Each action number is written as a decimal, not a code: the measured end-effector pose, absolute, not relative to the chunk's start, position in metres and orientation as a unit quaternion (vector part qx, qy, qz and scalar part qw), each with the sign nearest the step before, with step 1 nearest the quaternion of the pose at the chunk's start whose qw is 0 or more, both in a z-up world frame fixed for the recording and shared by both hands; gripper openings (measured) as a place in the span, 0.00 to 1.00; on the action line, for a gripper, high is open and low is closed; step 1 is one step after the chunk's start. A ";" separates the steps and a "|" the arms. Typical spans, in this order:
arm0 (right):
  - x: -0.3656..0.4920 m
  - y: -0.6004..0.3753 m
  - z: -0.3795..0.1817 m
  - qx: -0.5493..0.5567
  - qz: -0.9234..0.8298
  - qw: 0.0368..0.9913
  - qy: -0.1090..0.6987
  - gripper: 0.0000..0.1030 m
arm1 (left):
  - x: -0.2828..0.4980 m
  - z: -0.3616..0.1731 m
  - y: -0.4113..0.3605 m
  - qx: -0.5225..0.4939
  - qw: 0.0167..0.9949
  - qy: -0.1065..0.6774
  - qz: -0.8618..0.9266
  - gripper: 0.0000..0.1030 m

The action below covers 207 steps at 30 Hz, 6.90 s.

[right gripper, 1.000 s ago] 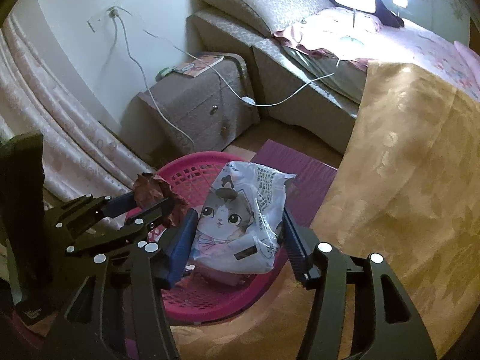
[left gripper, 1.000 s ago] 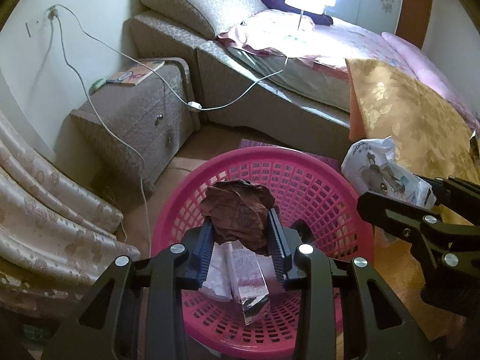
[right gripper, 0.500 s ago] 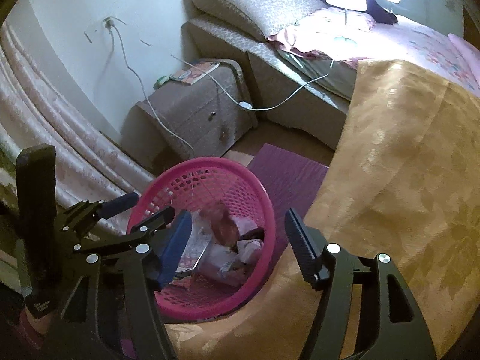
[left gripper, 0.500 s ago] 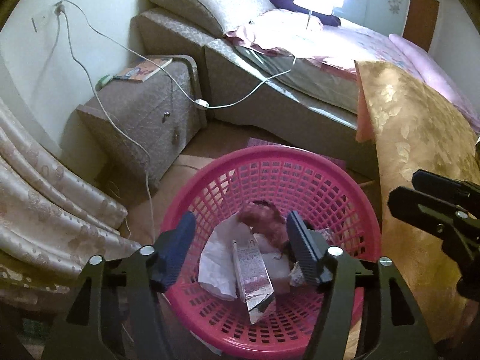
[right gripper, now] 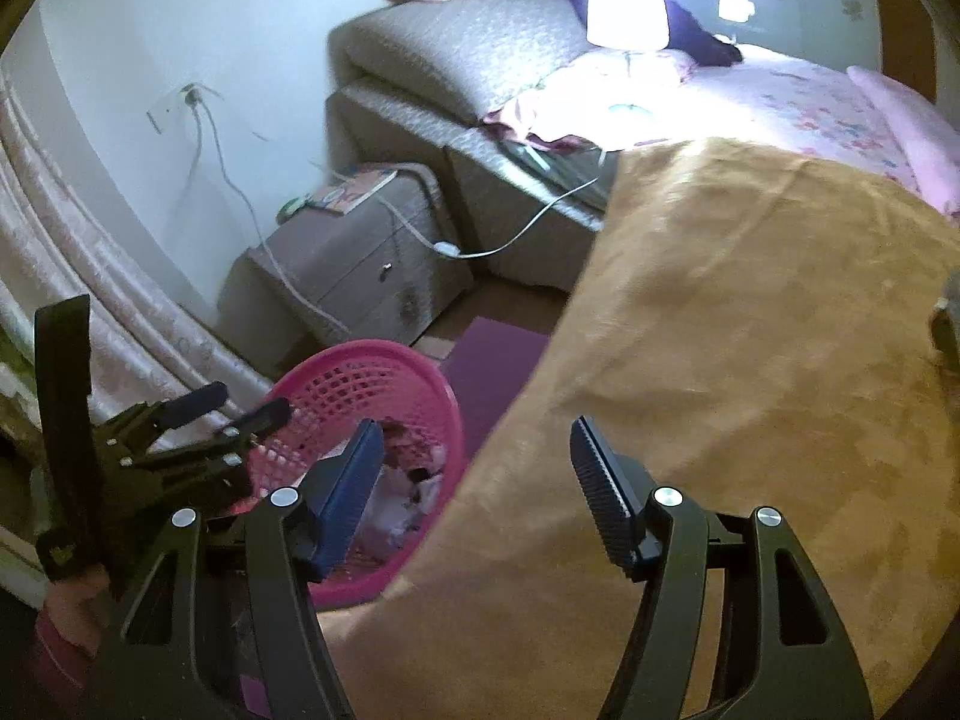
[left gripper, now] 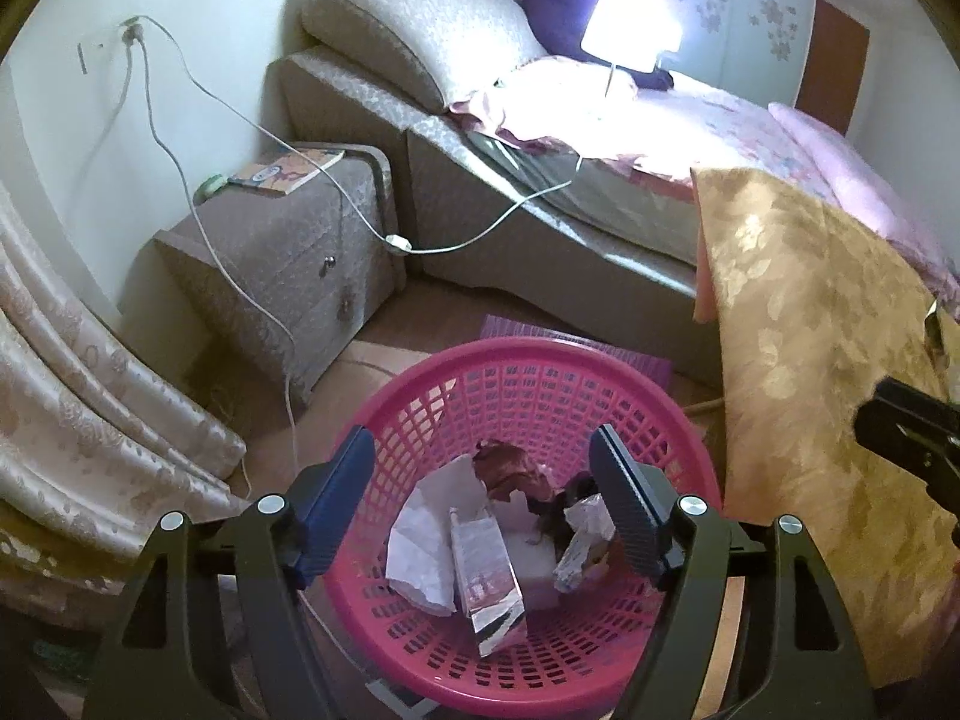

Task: Collect trash
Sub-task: 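Move both tools back over the remaining trash on the bed, then grasp the white tissue with the left tool while the right tool grasps the dark bag, then carry tissue and dark bag to the pink wastebasket and open both tools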

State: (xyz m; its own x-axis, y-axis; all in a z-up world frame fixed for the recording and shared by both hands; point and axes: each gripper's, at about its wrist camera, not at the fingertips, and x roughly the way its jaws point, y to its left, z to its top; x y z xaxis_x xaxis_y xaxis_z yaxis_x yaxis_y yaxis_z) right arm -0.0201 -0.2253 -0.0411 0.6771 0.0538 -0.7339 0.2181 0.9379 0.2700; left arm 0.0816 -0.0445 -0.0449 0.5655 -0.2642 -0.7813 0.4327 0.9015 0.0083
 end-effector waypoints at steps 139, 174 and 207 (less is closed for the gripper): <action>-0.197 -0.321 -0.067 0.176 -0.191 0.891 0.373 0.42 | -0.048 -0.048 -0.230 0.169 0.718 0.445 -0.507 0.68; -0.140 -0.292 -0.028 0.150 -0.141 0.913 0.352 0.42 | -0.024 -0.002 -0.149 0.182 0.805 0.369 -0.428 0.37; -0.012 -0.191 -0.003 0.119 -0.002 0.922 0.368 0.42 | 0.067 -0.017 -0.055 0.128 0.875 0.392 -0.253 0.38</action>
State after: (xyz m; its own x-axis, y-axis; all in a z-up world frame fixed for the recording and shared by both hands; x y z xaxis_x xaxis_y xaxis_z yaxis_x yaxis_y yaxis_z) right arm -0.0118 -0.1910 -0.0033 0.7288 0.0832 -0.6796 0.0923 0.9716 0.2179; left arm 0.0667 -0.0554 -0.0170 0.5652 -0.3418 -0.7508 0.5424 0.8397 0.0261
